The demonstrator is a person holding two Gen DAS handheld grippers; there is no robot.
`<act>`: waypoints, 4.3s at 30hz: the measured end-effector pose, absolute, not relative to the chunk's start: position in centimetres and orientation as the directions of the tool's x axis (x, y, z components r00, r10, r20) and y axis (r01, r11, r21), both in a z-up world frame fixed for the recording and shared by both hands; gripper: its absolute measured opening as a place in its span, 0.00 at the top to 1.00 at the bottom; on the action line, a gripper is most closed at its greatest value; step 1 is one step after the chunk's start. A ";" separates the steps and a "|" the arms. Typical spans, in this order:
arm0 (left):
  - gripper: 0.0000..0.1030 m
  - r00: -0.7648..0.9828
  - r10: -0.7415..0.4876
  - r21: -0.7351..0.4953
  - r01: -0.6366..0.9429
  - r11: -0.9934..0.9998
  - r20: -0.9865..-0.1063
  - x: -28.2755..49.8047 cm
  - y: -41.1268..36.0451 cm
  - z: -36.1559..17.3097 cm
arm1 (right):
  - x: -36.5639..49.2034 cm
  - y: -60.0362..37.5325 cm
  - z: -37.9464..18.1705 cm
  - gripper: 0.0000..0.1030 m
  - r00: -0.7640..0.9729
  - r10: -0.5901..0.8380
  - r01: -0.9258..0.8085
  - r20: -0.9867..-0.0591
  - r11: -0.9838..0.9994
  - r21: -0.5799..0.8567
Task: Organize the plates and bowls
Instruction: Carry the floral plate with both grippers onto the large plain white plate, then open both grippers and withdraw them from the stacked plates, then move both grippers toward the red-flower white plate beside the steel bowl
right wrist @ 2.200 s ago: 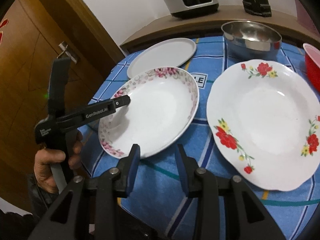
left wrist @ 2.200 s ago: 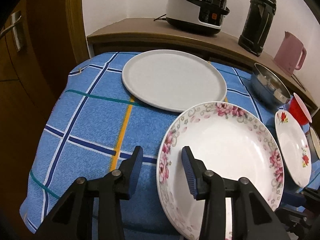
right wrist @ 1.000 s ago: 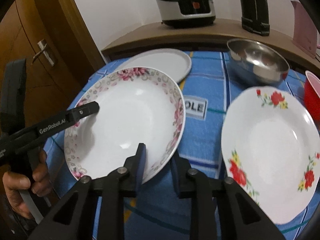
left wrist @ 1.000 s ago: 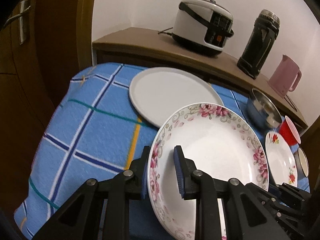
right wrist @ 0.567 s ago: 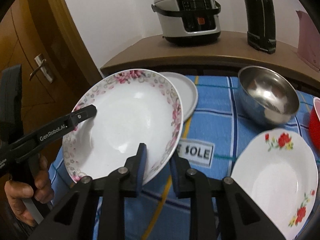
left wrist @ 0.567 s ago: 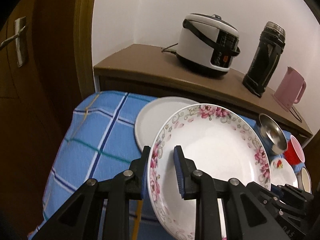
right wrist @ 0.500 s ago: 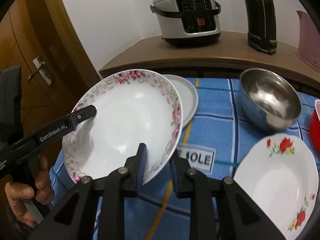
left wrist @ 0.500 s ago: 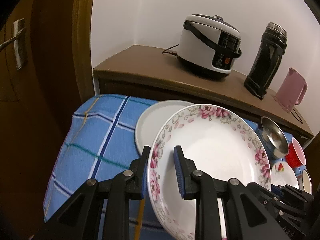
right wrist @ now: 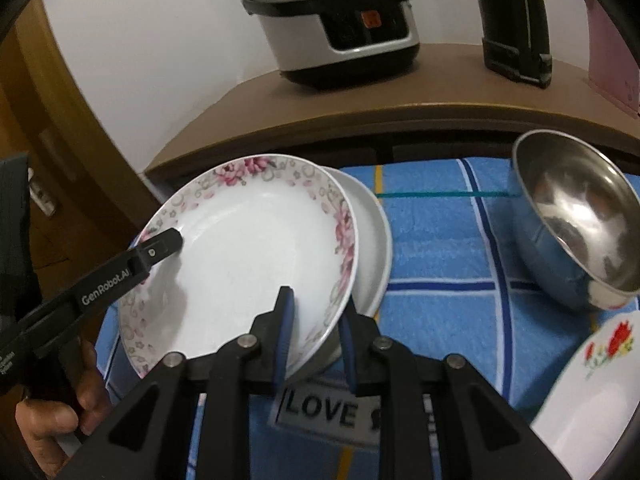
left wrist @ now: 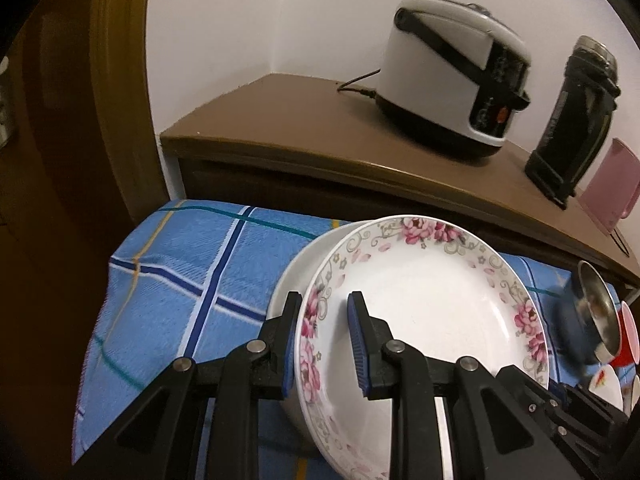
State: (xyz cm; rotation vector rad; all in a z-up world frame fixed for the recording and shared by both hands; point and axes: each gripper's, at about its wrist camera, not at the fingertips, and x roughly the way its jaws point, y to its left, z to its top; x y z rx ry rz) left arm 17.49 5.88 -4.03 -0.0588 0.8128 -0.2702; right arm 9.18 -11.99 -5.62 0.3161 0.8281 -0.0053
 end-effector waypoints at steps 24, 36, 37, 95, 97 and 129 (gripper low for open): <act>0.73 0.743 -0.095 -0.002 0.125 0.992 -0.663 17.2 5.6 -4.2 | 5.7 -12.0 -4.3 0.60 0.781 0.054 0.142 -0.622 0.955 0.261; 0.34 0.811 0.024 0.085 0.032 0.996 -0.585 12.1 5.1 -2.1 | 1.2 -11.7 -2.3 0.50 0.803 0.069 0.098 -0.591 0.964 0.246; 0.34 0.810 0.025 0.084 0.030 0.996 -0.586 11.8 5.1 -2.0 | 0.9 -11.7 -2.2 0.50 0.805 0.071 0.096 -0.589 0.964 0.247; 0.33 0.816 -0.105 0.096 0.192 0.977 -0.568 0.8 -4.1 1.4 | -10.6 -20.0 1.1 0.40 0.862 -0.082 0.210 -0.500 0.956 0.206; 0.33 0.814 -0.112 0.096 0.202 0.975 -0.570 0.5 -4.5 1.4 | -10.9 -20.5 1.0 0.40 0.861 -0.089 0.218 -0.501 0.954 0.206; 0.33 0.730 -0.236 0.070 0.362 0.929 -0.642 -2.3 -9.9 -0.7 | -12.2 -25.8 -0.8 0.38 0.736 -0.264 0.417 -0.623 0.902 0.110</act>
